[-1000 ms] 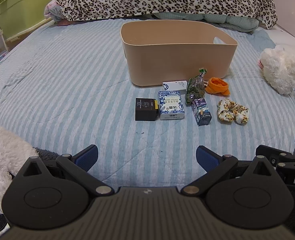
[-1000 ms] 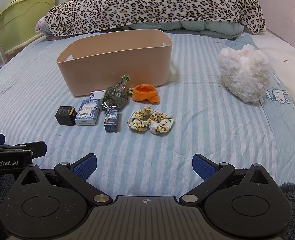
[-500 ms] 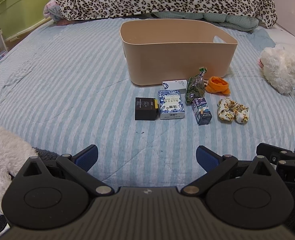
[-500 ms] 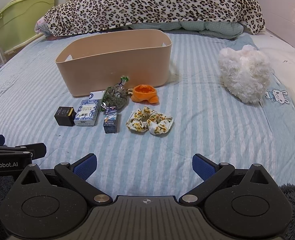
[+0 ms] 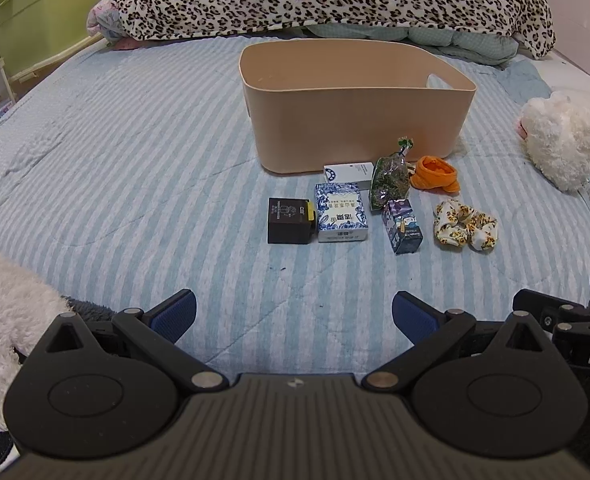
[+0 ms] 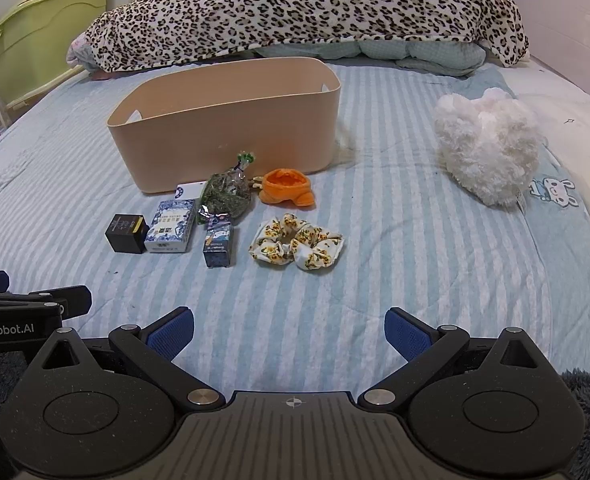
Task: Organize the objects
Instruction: 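Move both tools toward the row of items in front of the basket, then grasp the black box with the left tool while the right tool grasps the floral scrunchie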
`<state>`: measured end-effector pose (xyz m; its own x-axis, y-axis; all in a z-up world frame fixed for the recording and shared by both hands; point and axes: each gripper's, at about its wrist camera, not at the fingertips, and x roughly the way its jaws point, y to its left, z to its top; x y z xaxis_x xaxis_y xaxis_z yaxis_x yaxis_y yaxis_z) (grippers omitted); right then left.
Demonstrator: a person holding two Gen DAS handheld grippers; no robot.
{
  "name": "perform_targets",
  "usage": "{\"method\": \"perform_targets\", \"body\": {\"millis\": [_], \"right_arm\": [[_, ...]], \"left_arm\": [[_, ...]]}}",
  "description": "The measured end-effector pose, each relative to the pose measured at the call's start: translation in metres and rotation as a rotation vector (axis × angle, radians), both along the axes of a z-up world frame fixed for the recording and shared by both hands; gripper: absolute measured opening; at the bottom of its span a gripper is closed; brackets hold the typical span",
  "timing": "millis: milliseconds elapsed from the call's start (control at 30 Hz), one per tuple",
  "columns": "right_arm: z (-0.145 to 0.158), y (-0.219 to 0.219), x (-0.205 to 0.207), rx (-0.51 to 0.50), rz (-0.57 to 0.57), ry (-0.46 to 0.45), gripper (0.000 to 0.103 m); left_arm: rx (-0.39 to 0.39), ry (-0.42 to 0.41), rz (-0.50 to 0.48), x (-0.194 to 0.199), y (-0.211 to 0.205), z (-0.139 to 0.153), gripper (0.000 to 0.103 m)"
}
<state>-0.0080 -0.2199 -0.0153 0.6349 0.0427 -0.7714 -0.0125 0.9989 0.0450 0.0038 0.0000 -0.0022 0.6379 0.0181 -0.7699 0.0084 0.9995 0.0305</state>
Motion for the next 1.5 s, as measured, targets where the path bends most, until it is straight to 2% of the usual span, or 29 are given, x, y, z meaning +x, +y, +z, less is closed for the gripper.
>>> {"method": "perform_targets", "body": {"millis": [167,600,1167,1300,1367,1500], "right_arm": [[-0.002,-0.003,0.005,0.005,-0.019,0.009,0.103],[-0.01,-0.02,0.045,0.028,-0.093,0.048,0.103],[-0.059,-0.012,0.128,-0.011,-0.102,0.177,0.103],[-0.068,-0.011,0.144,-0.015,-0.093,0.194,0.103],[-0.074,-0.008,0.15,-0.017,-0.087,0.208,0.103],[-0.085,-0.003,0.156,-0.012,-0.066,0.233,0.103]], "left_arm": [[-0.022,0.012,0.002,0.007,0.001,0.001,0.103],[0.007,0.006,0.039,0.048,0.007,-0.006,0.103],[-0.006,0.094,0.082,0.129,0.028,-0.052,0.103],[-0.014,0.117,0.09,0.139,0.033,-0.063,0.103],[-0.045,0.128,0.087,0.141,0.037,-0.068,0.103],[-0.066,0.115,0.083,0.146,0.037,-0.073,0.103]]}}
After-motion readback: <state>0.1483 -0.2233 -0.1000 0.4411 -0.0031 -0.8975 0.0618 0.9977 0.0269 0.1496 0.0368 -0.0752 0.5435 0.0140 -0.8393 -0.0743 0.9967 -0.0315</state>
